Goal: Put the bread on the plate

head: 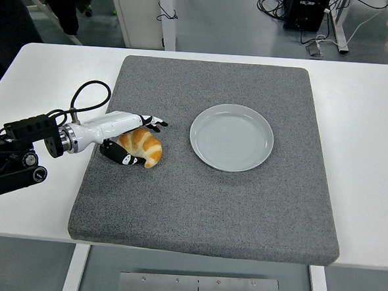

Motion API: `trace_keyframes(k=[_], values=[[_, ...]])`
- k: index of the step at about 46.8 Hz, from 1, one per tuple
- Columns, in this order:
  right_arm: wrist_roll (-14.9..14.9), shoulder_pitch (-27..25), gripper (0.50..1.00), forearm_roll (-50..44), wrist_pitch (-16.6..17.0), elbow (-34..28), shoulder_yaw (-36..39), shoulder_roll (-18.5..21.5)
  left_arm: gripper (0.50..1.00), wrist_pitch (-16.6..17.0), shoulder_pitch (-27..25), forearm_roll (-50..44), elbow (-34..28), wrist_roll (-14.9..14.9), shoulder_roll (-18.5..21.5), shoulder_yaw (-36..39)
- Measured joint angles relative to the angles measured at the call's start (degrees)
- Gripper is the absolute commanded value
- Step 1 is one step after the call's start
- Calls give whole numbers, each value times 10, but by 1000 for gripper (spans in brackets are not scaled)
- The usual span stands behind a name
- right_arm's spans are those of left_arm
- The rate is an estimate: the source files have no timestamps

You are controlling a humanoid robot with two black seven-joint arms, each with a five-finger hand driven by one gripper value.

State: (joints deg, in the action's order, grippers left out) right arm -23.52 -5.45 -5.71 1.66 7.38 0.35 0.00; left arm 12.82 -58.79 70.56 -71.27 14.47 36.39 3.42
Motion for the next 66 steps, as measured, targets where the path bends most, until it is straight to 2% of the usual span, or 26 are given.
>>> trace_keyframes(k=[3, 22, 38, 53, 66], values=[[0, 0, 1000, 0, 0, 0, 0, 0, 737, 1, 0, 0, 0, 2, 0, 0], [0, 0, 1000, 0, 0, 0, 0, 0, 666, 1, -9, -9, 0, 11, -4, -9], [0, 0, 1000, 0, 0, 0, 0, 0, 661, 0, -29, -12, 0, 23, 4, -27], [0, 0, 1000, 0, 0, 0, 0, 0, 667, -7, -86, -13, 0, 24, 29, -33], [0, 0, 1000, 0, 0, 0, 0, 0, 669, -49, -144, -31, 4, 25, 34, -58]])
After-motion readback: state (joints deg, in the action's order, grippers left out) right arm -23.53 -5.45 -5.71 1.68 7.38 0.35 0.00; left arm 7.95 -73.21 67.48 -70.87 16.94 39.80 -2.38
